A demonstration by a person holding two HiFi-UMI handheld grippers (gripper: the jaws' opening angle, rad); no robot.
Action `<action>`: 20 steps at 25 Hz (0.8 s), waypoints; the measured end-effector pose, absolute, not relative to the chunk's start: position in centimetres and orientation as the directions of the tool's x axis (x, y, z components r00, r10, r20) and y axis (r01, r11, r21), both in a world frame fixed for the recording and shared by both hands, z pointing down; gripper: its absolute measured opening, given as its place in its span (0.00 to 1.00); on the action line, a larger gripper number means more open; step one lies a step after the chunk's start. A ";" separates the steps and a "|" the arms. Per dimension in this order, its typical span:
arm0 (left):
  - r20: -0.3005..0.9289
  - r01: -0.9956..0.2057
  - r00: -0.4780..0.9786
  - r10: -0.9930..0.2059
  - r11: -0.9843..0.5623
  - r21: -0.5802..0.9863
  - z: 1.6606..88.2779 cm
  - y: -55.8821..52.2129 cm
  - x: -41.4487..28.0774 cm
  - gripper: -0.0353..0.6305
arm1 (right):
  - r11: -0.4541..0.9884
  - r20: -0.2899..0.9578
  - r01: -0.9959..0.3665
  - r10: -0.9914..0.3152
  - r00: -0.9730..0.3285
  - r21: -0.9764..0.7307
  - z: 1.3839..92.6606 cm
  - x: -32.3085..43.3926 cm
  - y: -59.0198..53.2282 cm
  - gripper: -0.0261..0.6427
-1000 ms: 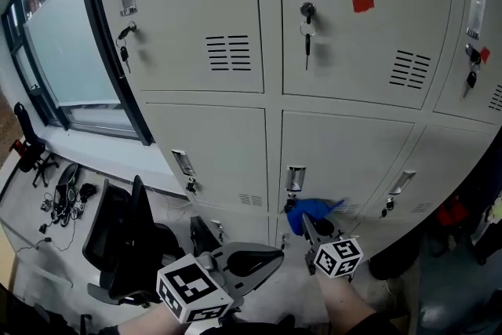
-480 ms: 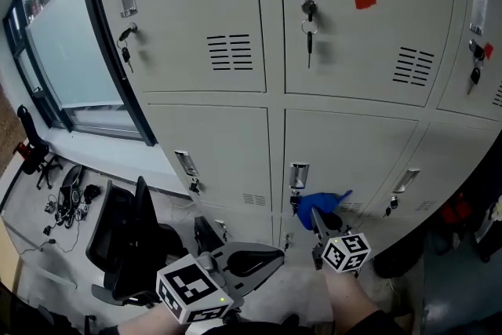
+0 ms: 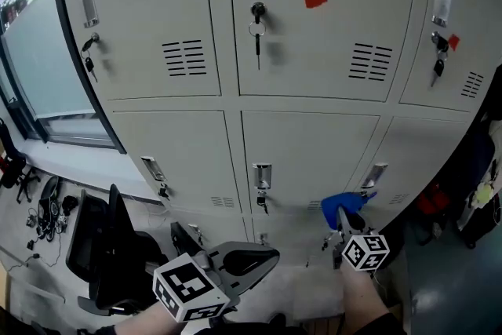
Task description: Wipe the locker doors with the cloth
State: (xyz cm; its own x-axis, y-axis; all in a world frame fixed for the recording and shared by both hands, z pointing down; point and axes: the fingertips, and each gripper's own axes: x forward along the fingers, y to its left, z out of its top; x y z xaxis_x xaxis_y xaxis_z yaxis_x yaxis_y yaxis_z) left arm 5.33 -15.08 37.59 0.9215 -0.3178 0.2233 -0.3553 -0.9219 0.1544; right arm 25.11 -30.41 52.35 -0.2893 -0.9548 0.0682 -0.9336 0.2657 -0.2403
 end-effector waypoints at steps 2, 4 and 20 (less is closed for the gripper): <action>0.224 -0.345 0.925 -0.307 -0.925 0.157 37.6 -15.0 6.0 0.06 | 0.250 0.068 -0.940 -0.960 -0.272 -0.230 52.2 26.1 -30.1 0.18; 0.225 -0.337 0.928 -0.299 -0.928 0.159 37.7 -14.8 6.5 0.06 | 0.253 0.059 -0.940 -0.960 -0.273 -0.230 52.2 26.1 -29.8 0.18; 0.261 -0.483 0.861 -0.436 -0.862 0.154 38.4 -14.4 1.2 0.06 | 0.566 0.096 -0.769 -0.784 -0.614 -0.296 56.2 5.7 -30.9 0.18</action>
